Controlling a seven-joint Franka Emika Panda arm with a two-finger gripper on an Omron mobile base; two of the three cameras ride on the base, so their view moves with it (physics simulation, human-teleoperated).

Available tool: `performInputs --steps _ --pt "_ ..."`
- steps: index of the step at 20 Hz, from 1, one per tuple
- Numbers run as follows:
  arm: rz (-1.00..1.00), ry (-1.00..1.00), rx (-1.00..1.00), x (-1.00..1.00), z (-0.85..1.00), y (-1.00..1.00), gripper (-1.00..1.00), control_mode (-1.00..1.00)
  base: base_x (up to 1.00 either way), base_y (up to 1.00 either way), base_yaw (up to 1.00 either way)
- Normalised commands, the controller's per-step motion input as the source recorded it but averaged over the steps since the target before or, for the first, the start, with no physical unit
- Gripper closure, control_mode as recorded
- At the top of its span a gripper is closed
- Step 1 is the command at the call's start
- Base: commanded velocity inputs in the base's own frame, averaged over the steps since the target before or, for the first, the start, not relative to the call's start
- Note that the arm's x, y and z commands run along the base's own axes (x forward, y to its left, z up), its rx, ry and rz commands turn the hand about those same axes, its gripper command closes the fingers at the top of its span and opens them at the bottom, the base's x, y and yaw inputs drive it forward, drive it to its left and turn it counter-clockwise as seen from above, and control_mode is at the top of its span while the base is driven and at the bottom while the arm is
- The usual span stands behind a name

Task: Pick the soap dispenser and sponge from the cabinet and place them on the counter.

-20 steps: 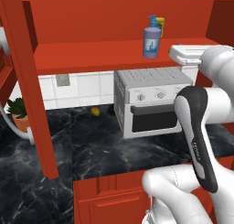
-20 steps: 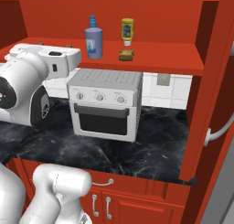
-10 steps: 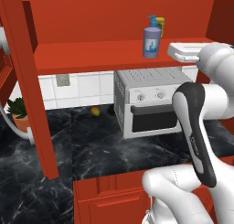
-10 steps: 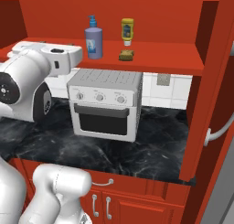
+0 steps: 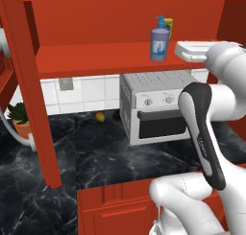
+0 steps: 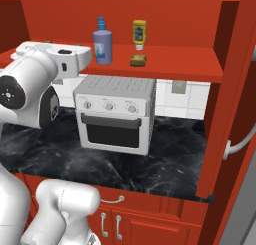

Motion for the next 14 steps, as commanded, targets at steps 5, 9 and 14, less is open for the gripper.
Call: performInputs --steps 5,9,14 --pt "0.00 0.00 0.00 0.11 0.12 0.00 -1.00 -1.00 0.00 0.00 0.00" --pt "0.00 0.02 0.00 0.10 0.13 0.00 -1.00 -1.00 0.00 0.00 0.00" --pt "0.00 0.05 0.00 0.10 0.08 -0.04 -1.00 -1.00 0.00 0.00 0.00"
